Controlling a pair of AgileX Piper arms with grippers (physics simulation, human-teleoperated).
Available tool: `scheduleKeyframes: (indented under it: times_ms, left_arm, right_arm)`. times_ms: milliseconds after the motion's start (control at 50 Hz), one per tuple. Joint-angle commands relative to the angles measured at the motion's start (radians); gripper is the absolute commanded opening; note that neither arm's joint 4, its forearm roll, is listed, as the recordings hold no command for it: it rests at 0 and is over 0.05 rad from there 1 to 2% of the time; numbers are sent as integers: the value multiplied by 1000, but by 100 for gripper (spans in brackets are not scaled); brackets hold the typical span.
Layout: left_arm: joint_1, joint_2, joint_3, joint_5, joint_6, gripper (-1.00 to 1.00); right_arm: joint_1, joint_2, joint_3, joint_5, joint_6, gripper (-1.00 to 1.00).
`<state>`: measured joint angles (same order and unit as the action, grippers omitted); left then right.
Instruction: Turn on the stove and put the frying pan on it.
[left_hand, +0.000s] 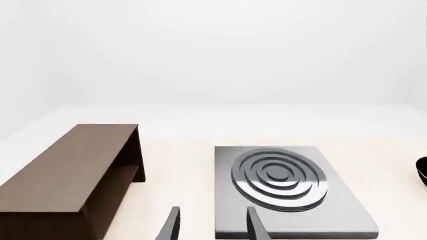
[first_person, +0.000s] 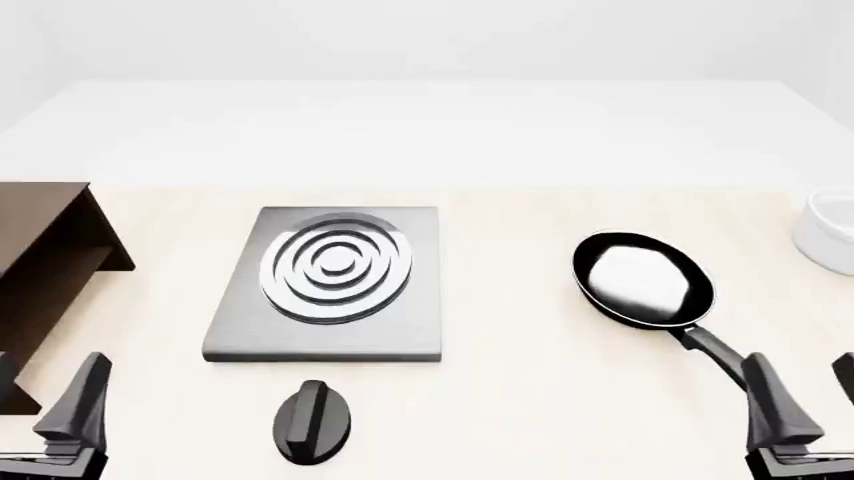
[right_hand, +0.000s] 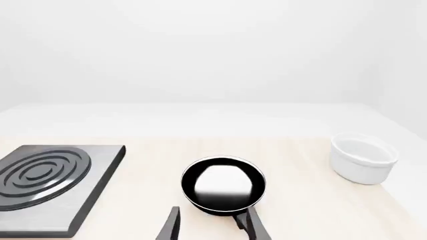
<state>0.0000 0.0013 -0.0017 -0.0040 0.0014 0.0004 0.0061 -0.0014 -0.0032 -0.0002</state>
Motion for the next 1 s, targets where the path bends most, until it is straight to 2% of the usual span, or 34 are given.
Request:
scheduleKeyframes:
  times_ms: [20, 80, 120, 160, 180, 200, 260, 300, 340, 360, 400, 440, 520, 740, 780, 880, 920, 960, 1000]
  left_arm:
    - [-3, -1, -3, -20, 32, 100]
    - [-4, 4, -3, 1, 28, 100]
    - [-3, -1, -101, 120, 7, 100]
    - [-23, -1, -126, 158, -4, 100]
    - [-23, -1, -188, 234, 8, 100]
    - [-23, -1, -188, 234, 8, 100]
    - [-40, -1, -259, 348, 23, 100]
    - [-31, 0, -289, 426, 59, 100]
    - [-49, 30, -306, 466, 90, 100]
    - [-31, 39, -314, 481, 108, 100]
    - [-61, 32, -332, 506, 92, 100]
    - [-50, 39, -360, 560, 140, 100]
    - [-99, 73, -417, 641, 141, 100]
    - [-142, 178, -471, 739, 227, 100]
    - [-170, 206, -484, 754, 196, 100]
    - [-200, 232, -490, 768, 208, 100]
    - [-254, 271, -478, 764, 174, 100]
    - [-264, 303, -460, 751, 166, 100]
    - [-318, 362, -444, 733, 81, 100]
  right_arm:
    - [2, 16, -2, -10, -2, 100]
    - [2, 26, -1, -16, -3, 100]
    - [1, 35, -1, -24, -4, 100]
    - [1, 39, -1, -28, -3, 100]
    - [1, 47, -1, -35, -1, 100]
    - [1, 47, -1, -35, -1, 100]
    - [1, 51, -1, -40, 1, 100]
    - [0, 47, -1, -38, 4, 100]
    - [-1, 33, -1, -28, 9, 100]
    - [-2, 23, -2, -21, 11, 100]
    - [-3, 17, -2, -16, 14, 100]
    - [-4, 13, -3, -14, 16, 100]
    - [-5, 12, -3, -18, 22, 100]
    - [-9, 9, -4, -18, 25, 100]
    - [-10, 15, -4, -24, 26, 100]
    - [-11, 21, -4, -30, 24, 100]
    - [-11, 6, -4, -15, 24, 100]
    - [-11, 0, -5, -13, 29, 100]
    - [-12, -4, -6, -13, 36, 100]
